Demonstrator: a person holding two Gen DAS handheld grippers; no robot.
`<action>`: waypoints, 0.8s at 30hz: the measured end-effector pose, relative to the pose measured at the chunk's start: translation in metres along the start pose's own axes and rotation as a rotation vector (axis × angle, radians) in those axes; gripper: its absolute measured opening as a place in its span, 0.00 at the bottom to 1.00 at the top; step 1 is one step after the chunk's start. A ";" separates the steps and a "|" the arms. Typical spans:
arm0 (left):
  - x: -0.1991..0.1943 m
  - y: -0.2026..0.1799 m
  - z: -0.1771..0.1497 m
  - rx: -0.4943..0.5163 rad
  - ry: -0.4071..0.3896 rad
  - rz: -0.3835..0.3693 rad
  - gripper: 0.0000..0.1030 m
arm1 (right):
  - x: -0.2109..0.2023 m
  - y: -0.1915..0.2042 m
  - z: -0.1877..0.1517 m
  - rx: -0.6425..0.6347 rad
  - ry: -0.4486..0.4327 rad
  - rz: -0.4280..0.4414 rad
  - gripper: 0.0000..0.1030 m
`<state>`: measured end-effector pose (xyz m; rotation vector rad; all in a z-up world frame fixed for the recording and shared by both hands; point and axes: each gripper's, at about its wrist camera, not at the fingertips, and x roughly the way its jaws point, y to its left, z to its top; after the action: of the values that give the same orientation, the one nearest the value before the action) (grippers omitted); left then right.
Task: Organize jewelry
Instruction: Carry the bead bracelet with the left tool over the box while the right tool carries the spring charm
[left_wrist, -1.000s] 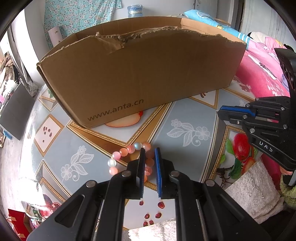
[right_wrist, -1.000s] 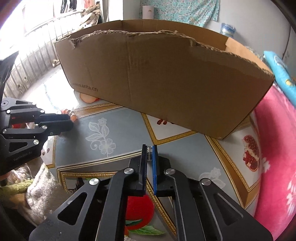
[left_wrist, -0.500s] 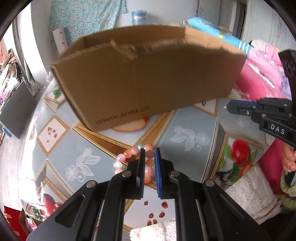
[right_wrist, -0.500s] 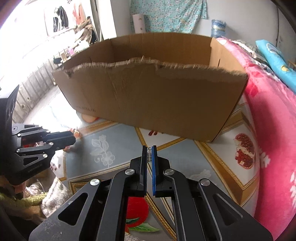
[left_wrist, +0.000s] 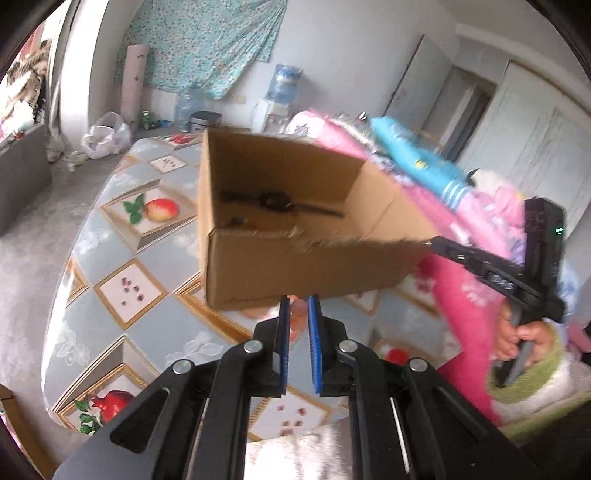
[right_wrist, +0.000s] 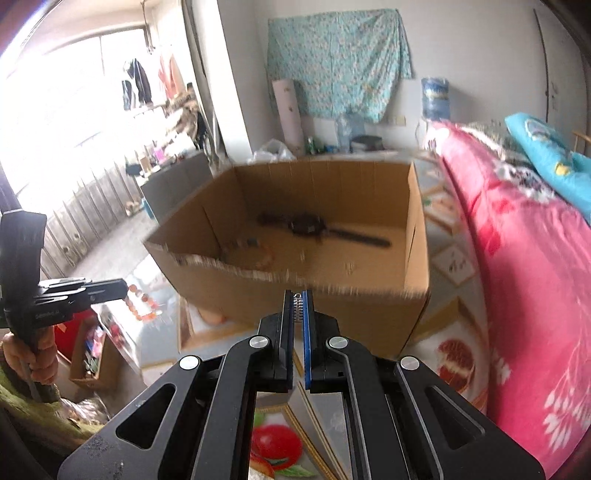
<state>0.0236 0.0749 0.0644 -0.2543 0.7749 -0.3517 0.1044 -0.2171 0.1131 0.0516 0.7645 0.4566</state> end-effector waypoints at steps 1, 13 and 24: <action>-0.007 -0.002 0.004 -0.005 -0.010 -0.031 0.08 | -0.003 -0.001 0.006 -0.001 -0.012 0.013 0.02; -0.006 -0.052 0.100 0.085 -0.077 -0.239 0.09 | 0.042 -0.031 0.079 -0.048 0.049 0.101 0.02; 0.174 -0.047 0.129 -0.060 0.315 -0.268 0.09 | 0.070 -0.055 0.100 -0.048 0.102 0.116 0.02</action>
<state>0.2212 -0.0255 0.0587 -0.3654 1.0662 -0.6322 0.2372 -0.2253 0.1280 0.0276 0.8532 0.5912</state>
